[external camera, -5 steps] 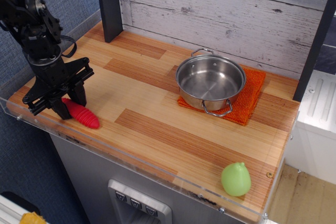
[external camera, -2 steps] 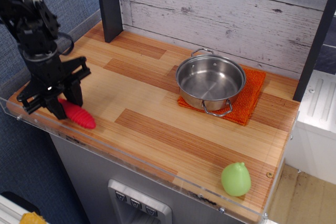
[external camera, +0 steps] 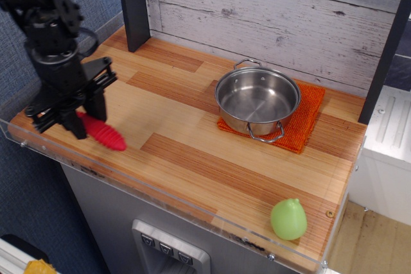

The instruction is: Move red spoon near to the green toy

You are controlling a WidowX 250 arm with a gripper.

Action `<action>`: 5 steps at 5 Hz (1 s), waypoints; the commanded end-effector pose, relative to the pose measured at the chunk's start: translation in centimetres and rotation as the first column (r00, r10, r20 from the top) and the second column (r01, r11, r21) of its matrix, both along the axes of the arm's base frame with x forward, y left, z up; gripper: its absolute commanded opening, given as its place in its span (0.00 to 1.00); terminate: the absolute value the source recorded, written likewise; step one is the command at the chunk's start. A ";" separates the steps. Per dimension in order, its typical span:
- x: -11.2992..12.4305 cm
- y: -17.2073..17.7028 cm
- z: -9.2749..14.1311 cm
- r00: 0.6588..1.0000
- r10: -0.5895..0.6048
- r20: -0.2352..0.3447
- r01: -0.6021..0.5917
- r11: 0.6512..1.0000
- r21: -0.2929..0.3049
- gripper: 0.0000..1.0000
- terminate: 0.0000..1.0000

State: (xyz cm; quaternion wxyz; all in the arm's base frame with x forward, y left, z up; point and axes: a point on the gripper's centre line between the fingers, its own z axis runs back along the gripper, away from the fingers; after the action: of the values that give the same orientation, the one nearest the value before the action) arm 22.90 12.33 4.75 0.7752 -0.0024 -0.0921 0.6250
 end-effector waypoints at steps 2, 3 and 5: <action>1.1 -9.3 0.7 0.993 -0.098 0.063 0.100 0.995 -0.032 0.00 0.00; 1.5 -11.5 -0.4 0.986 -0.155 0.057 0.157 0.987 -0.042 0.00 0.00; 2.4 -14.1 -2.8 0.986 -0.154 0.064 0.158 0.985 -0.064 0.00 0.00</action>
State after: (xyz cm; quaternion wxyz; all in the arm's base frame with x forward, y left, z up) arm 25.27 -1.46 1.14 0.8192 -0.0457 -0.0808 0.5659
